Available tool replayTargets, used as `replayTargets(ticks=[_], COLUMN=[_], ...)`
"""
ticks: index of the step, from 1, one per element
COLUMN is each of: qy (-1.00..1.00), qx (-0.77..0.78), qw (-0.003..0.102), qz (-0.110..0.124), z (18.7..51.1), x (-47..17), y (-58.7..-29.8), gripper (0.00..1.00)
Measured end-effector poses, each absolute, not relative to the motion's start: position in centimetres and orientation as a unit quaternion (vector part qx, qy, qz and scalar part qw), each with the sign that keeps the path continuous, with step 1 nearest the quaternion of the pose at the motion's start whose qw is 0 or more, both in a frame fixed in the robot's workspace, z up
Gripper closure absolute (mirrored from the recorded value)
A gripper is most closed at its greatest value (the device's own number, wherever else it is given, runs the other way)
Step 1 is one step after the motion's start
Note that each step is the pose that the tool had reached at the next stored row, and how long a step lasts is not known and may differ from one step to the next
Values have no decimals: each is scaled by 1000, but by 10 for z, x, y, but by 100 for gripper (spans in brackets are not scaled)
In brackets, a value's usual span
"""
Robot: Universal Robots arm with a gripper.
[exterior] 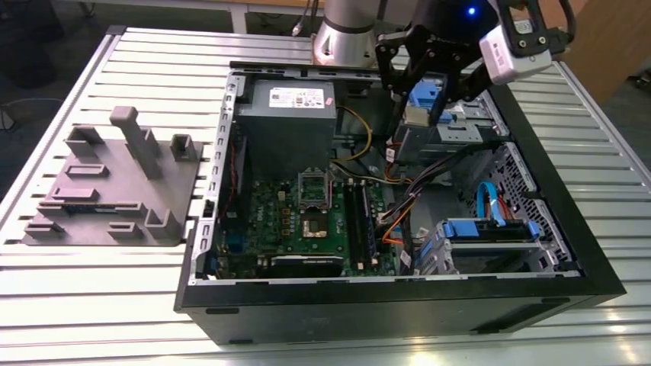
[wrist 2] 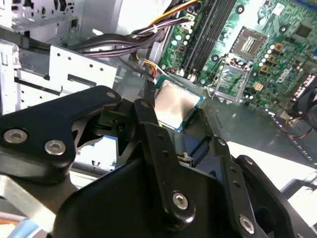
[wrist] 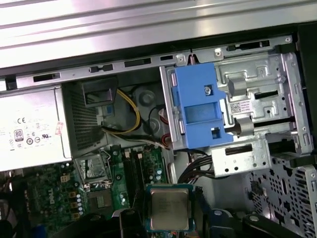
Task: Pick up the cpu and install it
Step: 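Pick up the cpu and move it towards the insertion slot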
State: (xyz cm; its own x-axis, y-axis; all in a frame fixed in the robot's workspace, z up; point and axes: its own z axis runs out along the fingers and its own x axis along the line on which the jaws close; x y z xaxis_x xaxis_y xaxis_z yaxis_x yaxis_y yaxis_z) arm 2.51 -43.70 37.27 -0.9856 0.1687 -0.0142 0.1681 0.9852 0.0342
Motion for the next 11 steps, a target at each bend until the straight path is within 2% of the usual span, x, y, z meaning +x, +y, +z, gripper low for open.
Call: replayTargets(ticks=[11], qy=[999], qx=[39], qw=[8], qz=[17], z=[371], x=[3], y=[-437], gripper=[53])
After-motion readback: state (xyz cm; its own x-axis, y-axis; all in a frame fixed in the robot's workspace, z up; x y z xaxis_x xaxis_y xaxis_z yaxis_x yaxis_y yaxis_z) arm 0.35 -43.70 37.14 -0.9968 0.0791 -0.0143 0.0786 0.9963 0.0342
